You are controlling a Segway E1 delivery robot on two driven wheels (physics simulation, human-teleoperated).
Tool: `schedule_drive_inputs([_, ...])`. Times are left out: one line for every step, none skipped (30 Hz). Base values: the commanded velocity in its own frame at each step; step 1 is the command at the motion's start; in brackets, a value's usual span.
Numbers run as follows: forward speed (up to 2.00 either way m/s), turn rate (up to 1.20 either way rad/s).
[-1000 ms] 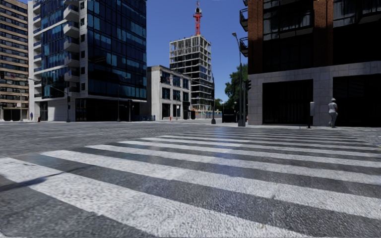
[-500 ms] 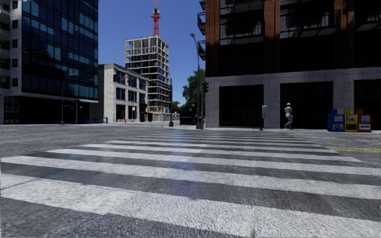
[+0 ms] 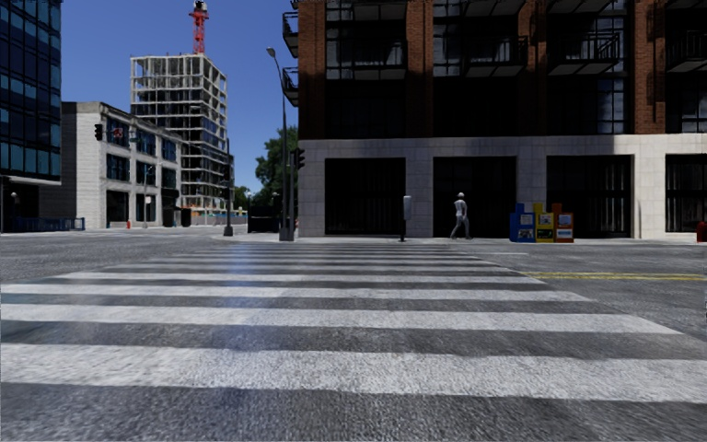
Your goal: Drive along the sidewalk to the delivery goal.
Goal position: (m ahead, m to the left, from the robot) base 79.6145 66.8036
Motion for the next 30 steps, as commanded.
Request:
schedule_drive_inputs([1.40,0.00])
schedule_drive_inputs([1.40,0.00])
schedule_drive_inputs([1.40,0.00])
schedule_drive_inputs([1.41,0.00])
schedule_drive_inputs([1.41,0.00])
schedule_drive_inputs([1.41,0.00])
schedule_drive_inputs([1.41,0.00])
schedule_drive_inputs([1.41,0.00])
schedule_drive_inputs([1.41,0.00])
schedule_drive_inputs([1.41,0.00])
schedule_drive_inputs([1.41,0.00])
schedule_drive_inputs([1.41,0.00])
schedule_drive_inputs([1.41,0.00])
schedule_drive_inputs([1.47,0.00])
schedule_drive_inputs([1.82,0.00])
schedule_drive_inputs([1.82,0.00])
schedule_drive_inputs([1.93,0.00])
schedule_drive_inputs([1.96,0.00])
schedule_drive_inputs([1.96,0.00])
schedule_drive_inputs([1.97,0.00])
schedule_drive_inputs([1.97,0.00])
schedule_drive_inputs([1.97,0.00])
schedule_drive_inputs([1.97,0.00])
schedule_drive_inputs([1.97,0.00])
schedule_drive_inputs([1.97,0.00])
schedule_drive_inputs([1.97,0.00])
schedule_drive_inputs([1.97,0.00])
schedule_drive_inputs([1.97,0.00])
schedule_drive_inputs([1.97,0.00])
schedule_drive_inputs([1.97,0.00])
